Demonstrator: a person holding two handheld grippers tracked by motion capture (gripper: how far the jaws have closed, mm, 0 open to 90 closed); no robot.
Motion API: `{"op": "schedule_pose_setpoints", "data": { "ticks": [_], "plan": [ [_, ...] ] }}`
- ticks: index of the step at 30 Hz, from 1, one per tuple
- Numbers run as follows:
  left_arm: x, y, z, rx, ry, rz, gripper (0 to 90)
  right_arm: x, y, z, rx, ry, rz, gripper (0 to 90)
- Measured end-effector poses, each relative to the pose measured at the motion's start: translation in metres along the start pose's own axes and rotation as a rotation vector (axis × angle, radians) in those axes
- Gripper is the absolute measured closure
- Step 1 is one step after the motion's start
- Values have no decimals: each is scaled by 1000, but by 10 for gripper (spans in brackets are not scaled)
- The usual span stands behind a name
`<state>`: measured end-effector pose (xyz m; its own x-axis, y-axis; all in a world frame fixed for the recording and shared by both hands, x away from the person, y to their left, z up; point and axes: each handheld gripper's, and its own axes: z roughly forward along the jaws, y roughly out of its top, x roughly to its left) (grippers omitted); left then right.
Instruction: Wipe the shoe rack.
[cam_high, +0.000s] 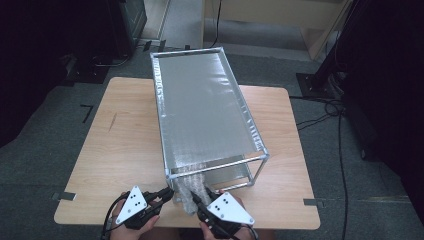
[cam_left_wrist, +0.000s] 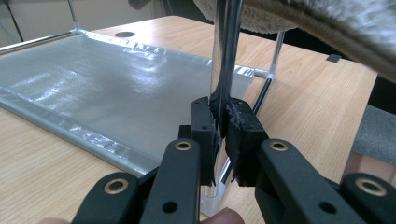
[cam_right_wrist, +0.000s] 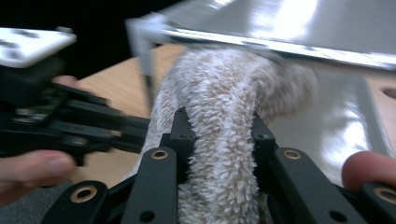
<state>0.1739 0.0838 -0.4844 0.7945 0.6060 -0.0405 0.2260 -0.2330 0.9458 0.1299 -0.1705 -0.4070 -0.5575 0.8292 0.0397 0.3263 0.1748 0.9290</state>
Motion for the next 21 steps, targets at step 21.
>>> {"op": "schedule_pose_setpoints", "data": {
  "ticks": [21],
  "plan": [
    [2, 0, 0, -4, 26, -12, 823, -169, -105, -48, 307, -247, 136, 699]
  ]
}}
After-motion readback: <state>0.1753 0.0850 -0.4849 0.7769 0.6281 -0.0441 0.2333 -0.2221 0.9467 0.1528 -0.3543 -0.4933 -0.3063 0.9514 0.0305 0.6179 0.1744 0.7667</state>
